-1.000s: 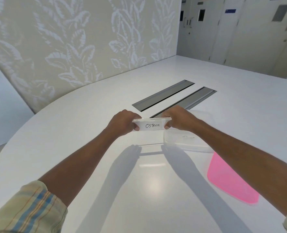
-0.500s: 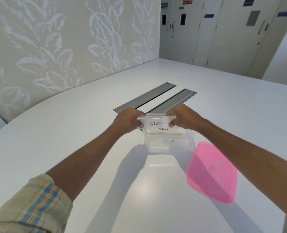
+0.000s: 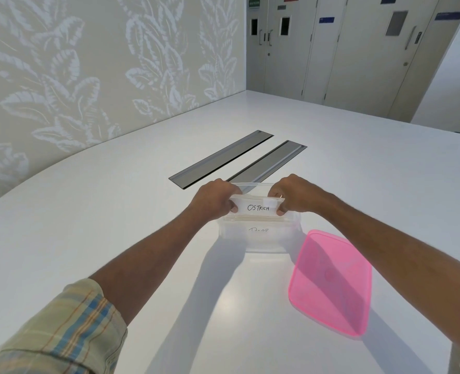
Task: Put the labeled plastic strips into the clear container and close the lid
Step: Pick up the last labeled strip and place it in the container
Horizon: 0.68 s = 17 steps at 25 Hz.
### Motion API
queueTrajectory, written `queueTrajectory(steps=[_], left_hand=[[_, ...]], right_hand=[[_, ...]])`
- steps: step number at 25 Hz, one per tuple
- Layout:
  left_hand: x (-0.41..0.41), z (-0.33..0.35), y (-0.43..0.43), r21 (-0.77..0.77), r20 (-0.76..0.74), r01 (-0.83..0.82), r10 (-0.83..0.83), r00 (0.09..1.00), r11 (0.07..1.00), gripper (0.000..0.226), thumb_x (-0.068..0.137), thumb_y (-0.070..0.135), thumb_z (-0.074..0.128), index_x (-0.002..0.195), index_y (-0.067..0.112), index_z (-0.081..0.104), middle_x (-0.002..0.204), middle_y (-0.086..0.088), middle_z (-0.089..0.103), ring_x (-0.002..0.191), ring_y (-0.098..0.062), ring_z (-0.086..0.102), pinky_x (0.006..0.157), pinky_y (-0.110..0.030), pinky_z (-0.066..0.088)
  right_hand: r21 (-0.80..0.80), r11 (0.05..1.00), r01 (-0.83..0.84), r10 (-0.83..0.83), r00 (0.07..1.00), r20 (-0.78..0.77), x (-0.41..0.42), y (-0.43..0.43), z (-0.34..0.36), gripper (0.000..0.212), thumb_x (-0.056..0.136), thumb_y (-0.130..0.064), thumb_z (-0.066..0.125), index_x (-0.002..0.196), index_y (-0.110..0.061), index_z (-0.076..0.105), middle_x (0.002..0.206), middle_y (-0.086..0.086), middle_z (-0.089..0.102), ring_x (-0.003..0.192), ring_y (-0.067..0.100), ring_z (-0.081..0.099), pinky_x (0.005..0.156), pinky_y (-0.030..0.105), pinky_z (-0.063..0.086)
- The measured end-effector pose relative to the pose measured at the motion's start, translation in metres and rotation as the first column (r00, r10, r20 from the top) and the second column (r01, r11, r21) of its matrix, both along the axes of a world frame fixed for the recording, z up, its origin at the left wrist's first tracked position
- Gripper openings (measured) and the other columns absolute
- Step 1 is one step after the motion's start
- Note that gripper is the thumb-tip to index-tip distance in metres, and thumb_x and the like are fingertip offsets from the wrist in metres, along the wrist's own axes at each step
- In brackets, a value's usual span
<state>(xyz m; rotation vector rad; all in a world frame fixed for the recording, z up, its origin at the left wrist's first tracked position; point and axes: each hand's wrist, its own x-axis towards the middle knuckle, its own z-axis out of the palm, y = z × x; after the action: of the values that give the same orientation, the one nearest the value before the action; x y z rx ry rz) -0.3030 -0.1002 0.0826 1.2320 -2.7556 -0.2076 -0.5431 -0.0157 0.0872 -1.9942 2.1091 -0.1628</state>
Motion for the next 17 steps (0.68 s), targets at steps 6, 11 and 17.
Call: queueTrajectory(steps=[6, 11, 17], left_hand=[[-0.008, -0.02, -0.011, 0.057, 0.042, 0.009, -0.011, 0.999, 0.998, 0.05, 0.084, 0.029, 0.083, 0.132, 0.035, 0.072, 0.128, 0.002, 0.072, 0.123, -0.024, 0.063, 0.09, -0.033, 0.05], [-0.016, -0.031, -0.018, 0.046, 0.111, 0.081, -0.086, 0.99, 0.996, 0.042, 0.083, 0.031, 0.085, 0.125, 0.028, 0.077, 0.122, 0.007, 0.077, 0.12, -0.019, 0.066, 0.085, -0.029, 0.05], [-0.025, -0.039, -0.025, 0.077, 0.198, 0.116, -0.129, 0.972, 0.99, 0.038, 0.086, 0.026, 0.083, 0.124, 0.02, 0.079, 0.121, 0.0, 0.079, 0.117, -0.023, 0.07, 0.087, -0.029, 0.054]], right_hand=[[0.066, 0.998, -0.024, 0.025, 1.0, -0.009, -0.006, -0.005, -0.014, 0.049, 0.066, -0.015, 0.095, 0.112, -0.016, 0.078, 0.107, 0.004, 0.078, 0.1, 0.026, 0.071, 0.087, 0.042, 0.059], [0.104, 0.994, -0.042, 0.049, 0.996, -0.068, -0.008, -0.009, -0.026, 0.046, 0.07, -0.016, 0.092, 0.114, -0.021, 0.079, 0.108, -0.001, 0.078, 0.098, 0.023, 0.072, 0.085, 0.038, 0.06], [0.117, 0.991, -0.066, 0.083, 0.985, -0.148, -0.007, -0.015, -0.034, 0.044, 0.075, -0.01, 0.083, 0.116, -0.026, 0.078, 0.109, -0.007, 0.077, 0.095, 0.021, 0.069, 0.073, 0.03, 0.054]])
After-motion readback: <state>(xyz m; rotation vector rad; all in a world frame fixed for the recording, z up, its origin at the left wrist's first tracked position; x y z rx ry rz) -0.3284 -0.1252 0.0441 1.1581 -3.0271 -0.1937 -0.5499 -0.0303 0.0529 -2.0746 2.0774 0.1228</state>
